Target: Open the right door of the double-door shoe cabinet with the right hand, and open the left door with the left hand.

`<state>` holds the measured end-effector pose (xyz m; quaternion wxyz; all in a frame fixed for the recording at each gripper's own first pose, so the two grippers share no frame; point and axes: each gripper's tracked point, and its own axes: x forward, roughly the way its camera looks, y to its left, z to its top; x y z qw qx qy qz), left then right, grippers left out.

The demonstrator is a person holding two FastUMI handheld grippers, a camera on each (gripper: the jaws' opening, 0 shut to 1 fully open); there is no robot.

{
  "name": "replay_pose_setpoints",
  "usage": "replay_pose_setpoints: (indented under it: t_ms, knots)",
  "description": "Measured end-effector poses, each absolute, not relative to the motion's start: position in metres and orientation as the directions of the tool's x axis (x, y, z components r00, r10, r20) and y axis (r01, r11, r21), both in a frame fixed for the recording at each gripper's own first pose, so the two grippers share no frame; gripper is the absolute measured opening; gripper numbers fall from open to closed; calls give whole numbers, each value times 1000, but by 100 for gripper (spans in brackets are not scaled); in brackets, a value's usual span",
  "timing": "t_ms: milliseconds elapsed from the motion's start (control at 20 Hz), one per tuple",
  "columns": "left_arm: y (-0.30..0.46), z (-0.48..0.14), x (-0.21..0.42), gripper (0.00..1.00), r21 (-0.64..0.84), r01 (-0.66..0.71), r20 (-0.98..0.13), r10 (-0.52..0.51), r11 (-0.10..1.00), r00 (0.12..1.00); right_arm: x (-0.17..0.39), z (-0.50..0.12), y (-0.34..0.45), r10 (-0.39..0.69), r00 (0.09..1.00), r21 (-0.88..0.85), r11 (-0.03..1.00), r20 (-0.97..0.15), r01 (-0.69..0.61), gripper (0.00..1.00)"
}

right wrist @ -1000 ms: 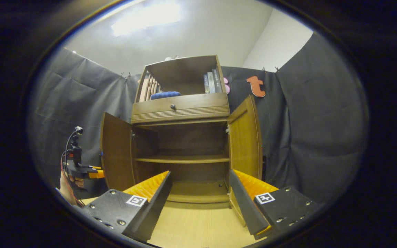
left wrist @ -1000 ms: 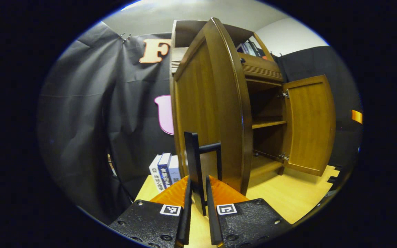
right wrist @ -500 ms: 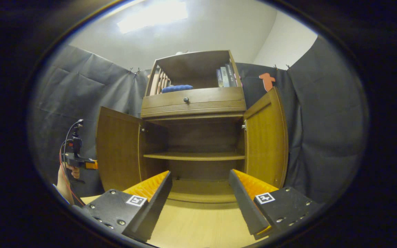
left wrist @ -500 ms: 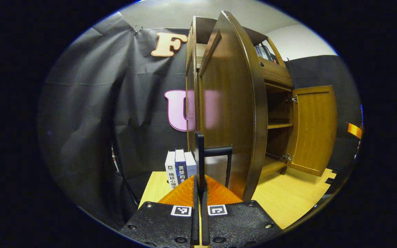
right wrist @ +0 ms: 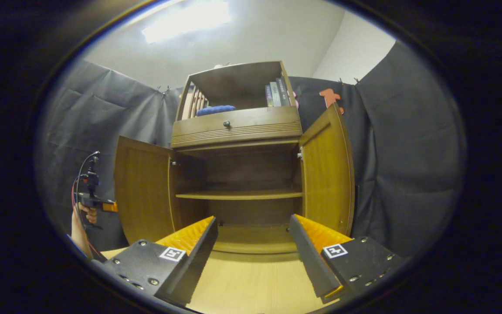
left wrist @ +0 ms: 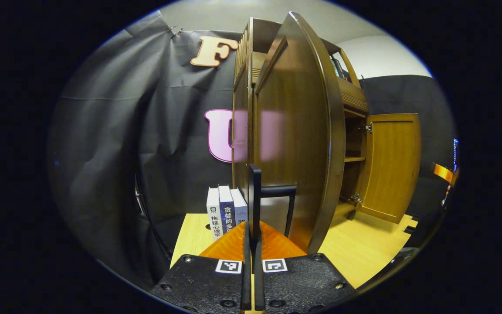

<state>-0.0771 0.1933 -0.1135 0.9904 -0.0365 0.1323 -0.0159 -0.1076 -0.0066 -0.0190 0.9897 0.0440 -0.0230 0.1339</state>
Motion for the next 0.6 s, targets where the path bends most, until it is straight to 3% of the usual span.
replay_pose_setpoints:
  t_ms: [100, 250, 400, 600]
  knots:
    - [192, -108, -81, 7, -75, 8, -254, -27, 997, 967, -108, -21, -12, 254, 966, 77, 963, 49, -258, 99]
    - [205, -97, -99, 17, 14, -95, -213, 95, 995, 972, -106, -25, -19, 241, 970, 80, 967, 39, -243, 99]
    - [204, -80, -113, 46, 10, -157, -185, 156, 988, 970, -107, -31, -20, 240, 970, 87, 966, 33, -242, 99]
    - [196, -54, -126, 58, 14, -208, -119, 208, 978, 971, -103, -36, -27, 228, 973, 89, 969, 20, -229, 99]
